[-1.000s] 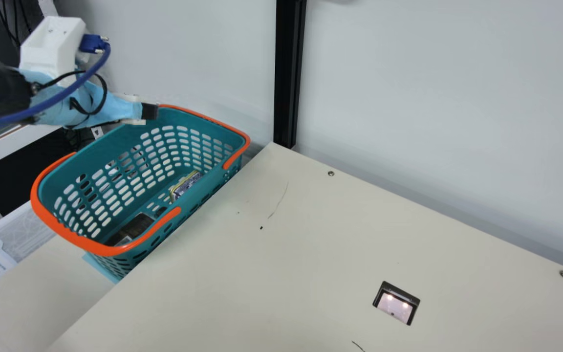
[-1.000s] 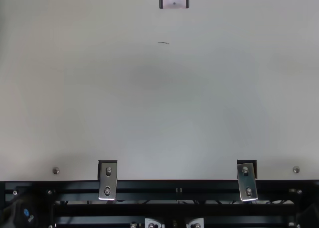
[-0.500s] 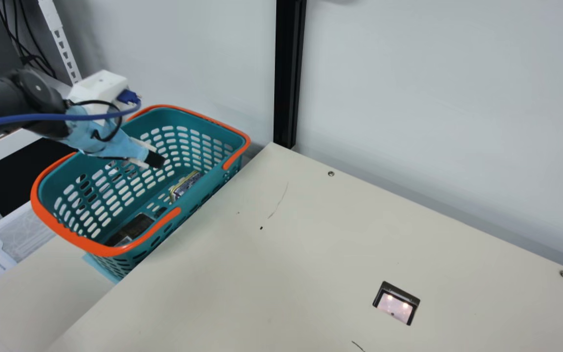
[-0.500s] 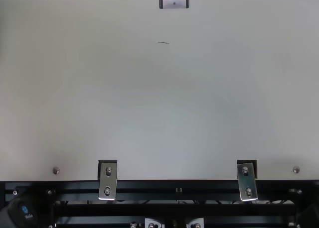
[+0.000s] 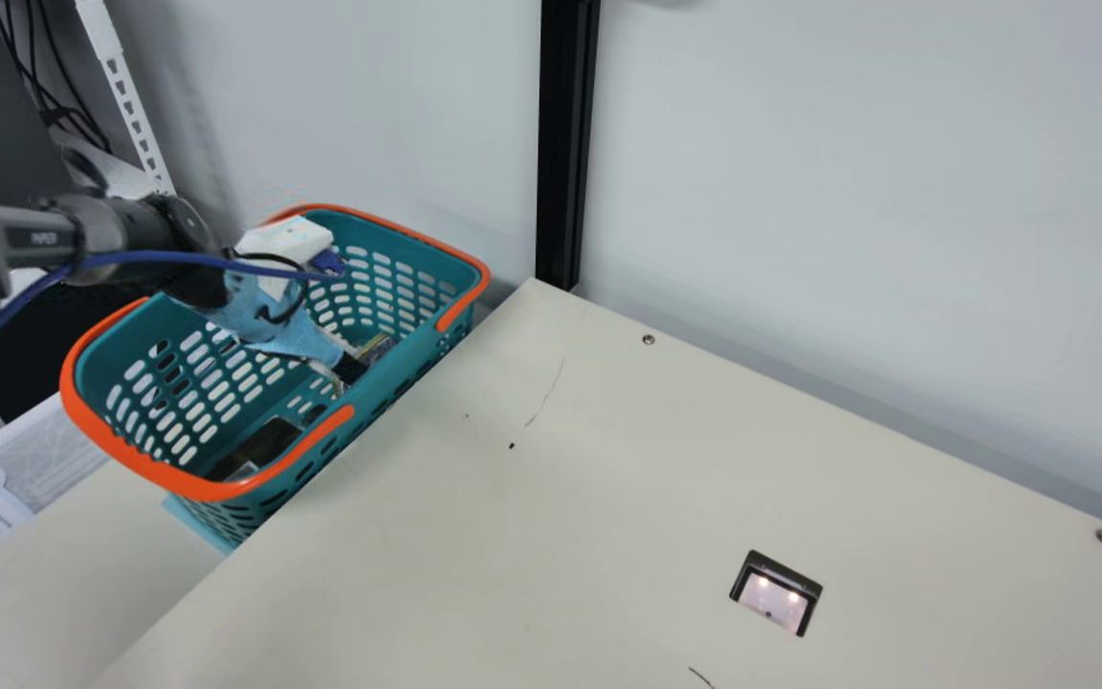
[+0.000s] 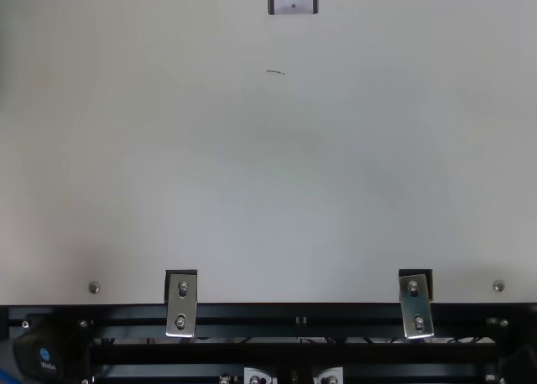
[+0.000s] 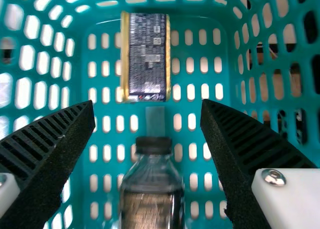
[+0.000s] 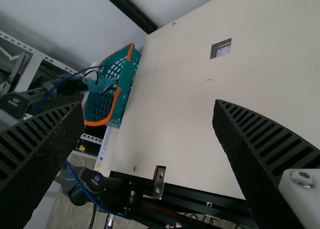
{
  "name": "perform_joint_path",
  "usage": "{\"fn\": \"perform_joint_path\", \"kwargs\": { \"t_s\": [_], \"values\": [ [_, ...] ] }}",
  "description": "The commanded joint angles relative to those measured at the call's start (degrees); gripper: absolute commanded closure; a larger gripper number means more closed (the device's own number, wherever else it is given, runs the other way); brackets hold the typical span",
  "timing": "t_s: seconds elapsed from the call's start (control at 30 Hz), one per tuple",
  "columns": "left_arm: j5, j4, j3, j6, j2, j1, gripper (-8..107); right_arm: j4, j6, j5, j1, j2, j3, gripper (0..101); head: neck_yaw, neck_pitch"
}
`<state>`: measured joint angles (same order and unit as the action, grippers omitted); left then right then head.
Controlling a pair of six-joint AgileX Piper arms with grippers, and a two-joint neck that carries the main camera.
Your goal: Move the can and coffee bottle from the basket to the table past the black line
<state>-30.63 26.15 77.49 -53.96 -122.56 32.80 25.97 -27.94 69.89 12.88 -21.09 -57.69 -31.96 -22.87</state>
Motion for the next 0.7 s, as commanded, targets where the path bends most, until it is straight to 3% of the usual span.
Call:
{"fn": "perform_joint_path", "kwargs": {
  "t_s": [0.0,0.67],
  "values": [
    [0.0,-0.3,1.9,0.5,-3.1,-0.6,9,0.0,0.0,0.0,0.0,0.0,0.0,0,-1.0,-2.1],
    [0.1,-6.1,18.3,8.4,-17.1,-4.9,9,0.0,0.0,0.0,0.0,0.0,0.0,0,-1.0,-2.1]
  ]
}}
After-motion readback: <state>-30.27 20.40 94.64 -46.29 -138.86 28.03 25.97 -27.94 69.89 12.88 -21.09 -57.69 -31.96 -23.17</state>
